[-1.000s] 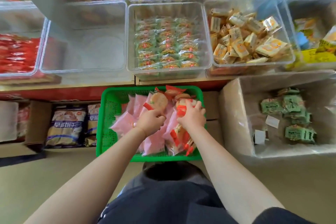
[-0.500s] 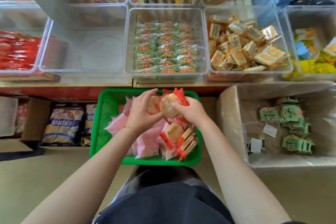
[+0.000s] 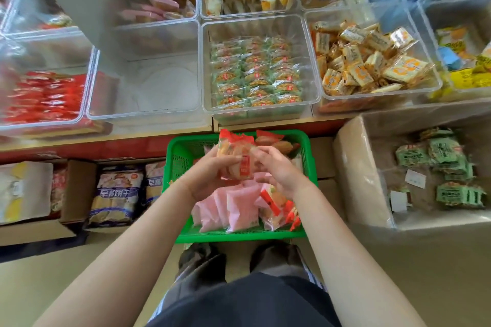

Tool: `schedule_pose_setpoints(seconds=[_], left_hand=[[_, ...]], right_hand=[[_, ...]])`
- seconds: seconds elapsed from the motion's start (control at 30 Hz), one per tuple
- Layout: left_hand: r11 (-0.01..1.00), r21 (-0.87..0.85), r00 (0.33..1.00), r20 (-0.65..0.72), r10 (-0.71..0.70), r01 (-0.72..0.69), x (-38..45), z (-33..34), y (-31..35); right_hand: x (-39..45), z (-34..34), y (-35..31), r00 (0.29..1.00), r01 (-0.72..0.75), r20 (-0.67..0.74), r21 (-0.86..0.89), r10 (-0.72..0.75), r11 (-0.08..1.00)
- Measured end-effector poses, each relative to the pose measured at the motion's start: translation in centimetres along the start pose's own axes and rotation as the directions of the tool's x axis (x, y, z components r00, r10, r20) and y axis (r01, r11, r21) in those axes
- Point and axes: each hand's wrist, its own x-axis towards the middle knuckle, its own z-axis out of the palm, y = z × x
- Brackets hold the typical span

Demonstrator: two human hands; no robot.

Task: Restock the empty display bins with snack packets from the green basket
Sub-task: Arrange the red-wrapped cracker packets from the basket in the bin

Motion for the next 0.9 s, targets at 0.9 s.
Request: schedule_pose_setpoints(seconds=[0.9], left_hand=[[0.963,0.238,0.990,-0.031,0.138,-0.127,-9.4,-51.8,10.4]], right_hand=[[18.1,49.7,-5.6,0.962,0.152,-0.240,0.083,-0.128,0.985]])
